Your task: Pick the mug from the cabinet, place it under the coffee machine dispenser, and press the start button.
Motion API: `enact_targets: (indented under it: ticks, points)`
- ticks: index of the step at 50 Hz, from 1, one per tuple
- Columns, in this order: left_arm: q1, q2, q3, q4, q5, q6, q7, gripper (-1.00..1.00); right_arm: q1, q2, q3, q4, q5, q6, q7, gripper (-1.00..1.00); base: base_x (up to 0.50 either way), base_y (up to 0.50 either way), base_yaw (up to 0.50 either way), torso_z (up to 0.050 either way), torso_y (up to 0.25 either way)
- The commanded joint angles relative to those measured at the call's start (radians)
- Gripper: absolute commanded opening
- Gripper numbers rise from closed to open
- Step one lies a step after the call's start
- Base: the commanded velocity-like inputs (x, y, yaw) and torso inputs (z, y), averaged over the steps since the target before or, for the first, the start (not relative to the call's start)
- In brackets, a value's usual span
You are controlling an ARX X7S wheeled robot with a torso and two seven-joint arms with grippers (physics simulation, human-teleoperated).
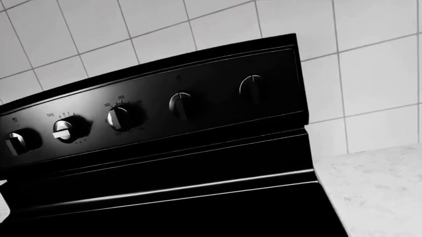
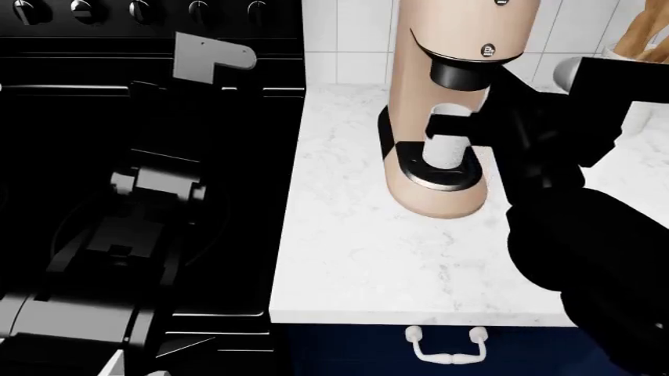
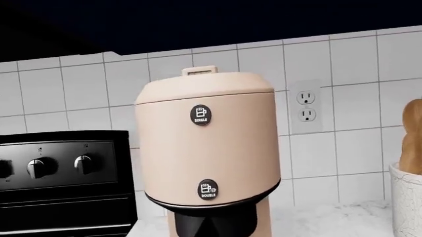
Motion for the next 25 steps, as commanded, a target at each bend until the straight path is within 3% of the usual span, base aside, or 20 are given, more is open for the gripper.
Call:
enact_targets:
  ticks: [1,25]
  points:
    - [0.001,0.000,0.010,0.000,0.000,-0.005,-0.006,1.00,0.024,-0.006,0.002,0.000,0.003,0.013,0.003,-1.00,0.00,0.00,0.00,0.000,0.000]
    - [0.002,0.001,0.022,0.000,-0.002,-0.002,-0.012,1.00,0.090,-0.049,-0.018,0.097,-0.007,0.052,-0.025,-1.00,0.00,0.00,0.00,0.000,0.000]
